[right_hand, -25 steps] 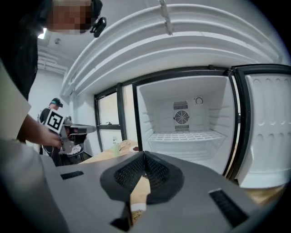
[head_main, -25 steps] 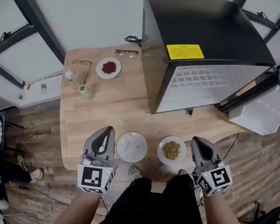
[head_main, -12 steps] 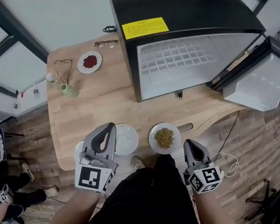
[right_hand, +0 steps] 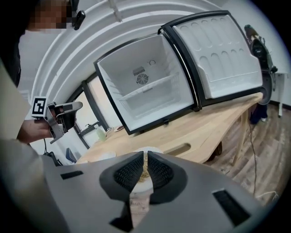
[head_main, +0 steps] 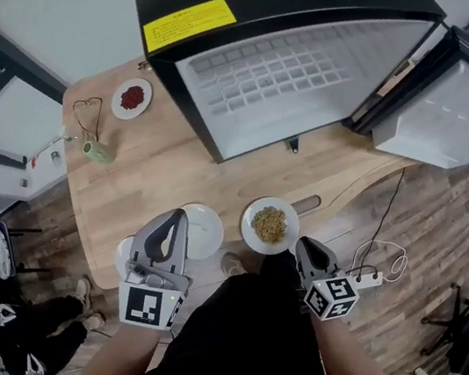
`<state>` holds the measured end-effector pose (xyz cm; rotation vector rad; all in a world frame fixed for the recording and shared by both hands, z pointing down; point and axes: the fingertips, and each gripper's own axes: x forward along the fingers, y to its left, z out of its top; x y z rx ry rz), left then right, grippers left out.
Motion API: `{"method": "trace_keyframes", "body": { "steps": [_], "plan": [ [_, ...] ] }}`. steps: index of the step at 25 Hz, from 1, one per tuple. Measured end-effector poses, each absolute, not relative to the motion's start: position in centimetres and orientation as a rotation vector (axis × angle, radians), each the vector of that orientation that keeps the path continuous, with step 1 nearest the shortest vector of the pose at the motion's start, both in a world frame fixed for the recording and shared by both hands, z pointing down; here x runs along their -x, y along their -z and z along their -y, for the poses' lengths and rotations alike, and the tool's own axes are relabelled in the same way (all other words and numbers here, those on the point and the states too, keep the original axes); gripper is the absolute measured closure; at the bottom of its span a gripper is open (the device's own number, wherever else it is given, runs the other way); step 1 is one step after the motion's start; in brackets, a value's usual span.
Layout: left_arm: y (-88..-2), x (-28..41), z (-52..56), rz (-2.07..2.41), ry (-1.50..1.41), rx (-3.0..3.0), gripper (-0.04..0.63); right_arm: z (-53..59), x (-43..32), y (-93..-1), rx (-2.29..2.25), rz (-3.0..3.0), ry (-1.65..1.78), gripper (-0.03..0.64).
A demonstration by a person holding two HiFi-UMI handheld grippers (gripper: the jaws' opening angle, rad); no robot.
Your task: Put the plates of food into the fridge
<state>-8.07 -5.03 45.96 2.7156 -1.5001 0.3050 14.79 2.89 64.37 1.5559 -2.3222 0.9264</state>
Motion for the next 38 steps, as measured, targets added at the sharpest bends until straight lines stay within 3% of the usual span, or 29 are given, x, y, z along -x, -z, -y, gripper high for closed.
{"method": "trace_keyframes", "body": {
  "steps": [3, 5, 7, 17, 23, 32, 38],
  "plan": [
    [-45.9, 8.8, 5.3, 1.52, -0.316, -2.707, 0.592, -3.3, -14.3, -66.2, -1.546, 2.292, -0.975, 0.58],
    [-46.2, 9.1, 5.3, 1.526, -0.324, -2.695, 0.592, -3.4, -14.4, -67.4, -1.557, 2.256, -1.031, 0.487],
    [-46.5, 9.1, 5.2, 1.521, -0.337, -2.696, 0.592, -3.5, -14.9, -68.7, -1.607, 2.191, -1.131, 0.466],
    [-45.6, 11.3, 5.0, 1.553, -0.381, -2.708, 0.592, -3.5, -14.6, -73.6, -1.746, 2.008, -1.688, 0.466],
    [-45.6, 12.6, 4.8, 1.564, -0.38, -2.696, 0.592, -3.1, -14.1, -73.5, -1.781, 1.998, -1.657, 0.521],
    [-46.0, 12.8, 5.4, 1.569, -0.33, -2.66, 0.592, -1.9, -14.5, -70.5, -1.811, 2.05, -1.902, 0.575],
    [-45.1, 12.0, 6.3, 1.576, -0.297, -2.676, 0.592, 0.3, -14.7, -67.6, -1.81, 2.12, -1.929, 0.584]
  ]
}}
